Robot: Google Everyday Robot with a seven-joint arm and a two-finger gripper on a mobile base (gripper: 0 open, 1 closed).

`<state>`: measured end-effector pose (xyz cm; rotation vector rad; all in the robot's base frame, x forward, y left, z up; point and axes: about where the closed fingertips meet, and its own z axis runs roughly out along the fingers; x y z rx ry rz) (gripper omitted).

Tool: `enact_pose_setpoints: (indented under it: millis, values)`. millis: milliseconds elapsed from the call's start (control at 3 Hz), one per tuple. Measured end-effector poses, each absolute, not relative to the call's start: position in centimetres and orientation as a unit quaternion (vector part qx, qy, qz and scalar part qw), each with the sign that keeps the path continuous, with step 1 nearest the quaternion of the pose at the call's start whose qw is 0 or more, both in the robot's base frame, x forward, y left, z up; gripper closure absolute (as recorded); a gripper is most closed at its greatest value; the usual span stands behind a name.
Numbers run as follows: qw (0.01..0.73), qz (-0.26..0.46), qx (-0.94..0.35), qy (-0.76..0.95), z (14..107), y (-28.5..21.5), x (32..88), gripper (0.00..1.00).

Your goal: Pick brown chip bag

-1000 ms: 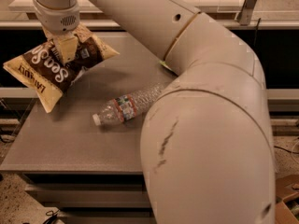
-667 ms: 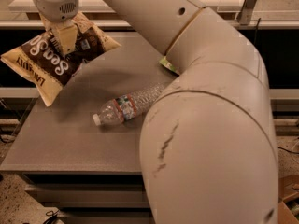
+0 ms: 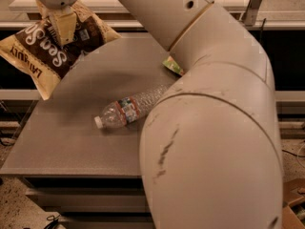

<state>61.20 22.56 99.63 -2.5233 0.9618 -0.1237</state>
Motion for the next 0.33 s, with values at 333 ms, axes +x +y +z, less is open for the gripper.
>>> enact_pose_setpoints:
  millis: [333]
  values:
    - [0.221, -0.043, -0.912, 0.344, 99.88, 22.63, 61.13, 1.00]
